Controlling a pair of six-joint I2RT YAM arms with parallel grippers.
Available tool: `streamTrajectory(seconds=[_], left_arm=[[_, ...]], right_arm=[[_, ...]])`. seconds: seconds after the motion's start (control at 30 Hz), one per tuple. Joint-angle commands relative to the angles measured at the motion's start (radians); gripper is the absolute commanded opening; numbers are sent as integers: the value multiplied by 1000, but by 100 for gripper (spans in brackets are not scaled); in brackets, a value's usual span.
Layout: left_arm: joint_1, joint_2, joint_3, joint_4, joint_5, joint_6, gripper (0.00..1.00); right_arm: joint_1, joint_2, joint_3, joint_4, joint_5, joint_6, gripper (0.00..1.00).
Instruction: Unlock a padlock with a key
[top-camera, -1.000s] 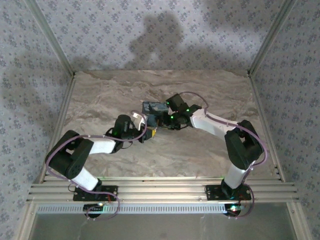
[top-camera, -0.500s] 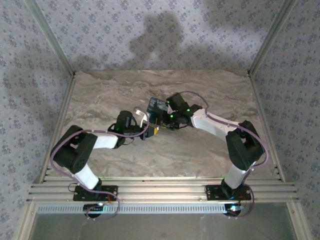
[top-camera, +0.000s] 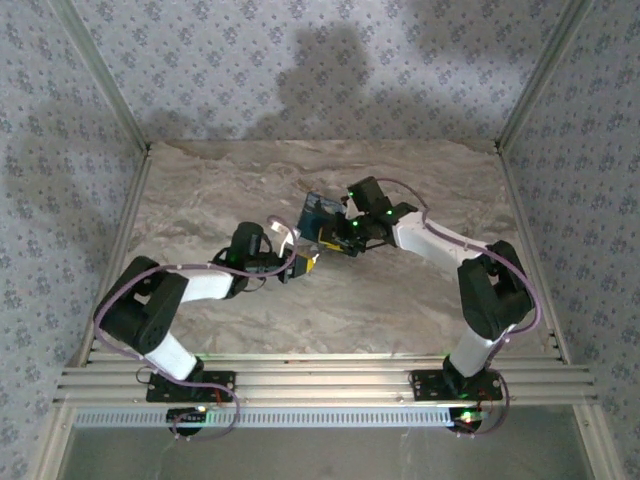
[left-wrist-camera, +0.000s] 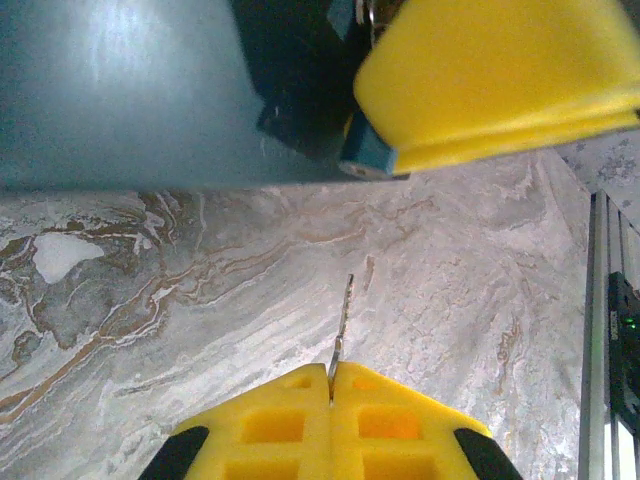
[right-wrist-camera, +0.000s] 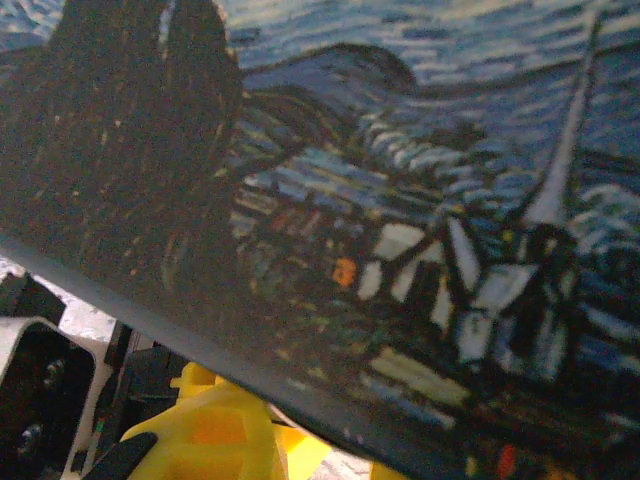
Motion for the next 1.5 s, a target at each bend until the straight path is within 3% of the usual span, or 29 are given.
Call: streamTrajectory(seconds=[0.0,1.17,1.47], left_arm=[[-1,-57,-26,-11,10,27,0],[-1,81,128,70,-14,-19,0],[-1,33,44,-57,-83,12,0]], right_arm=[[-26,-40,18,16,-100,-10,0],[-4,-16,9,10,-82,-13,0],[57,17,35,-91,252,-107,0]])
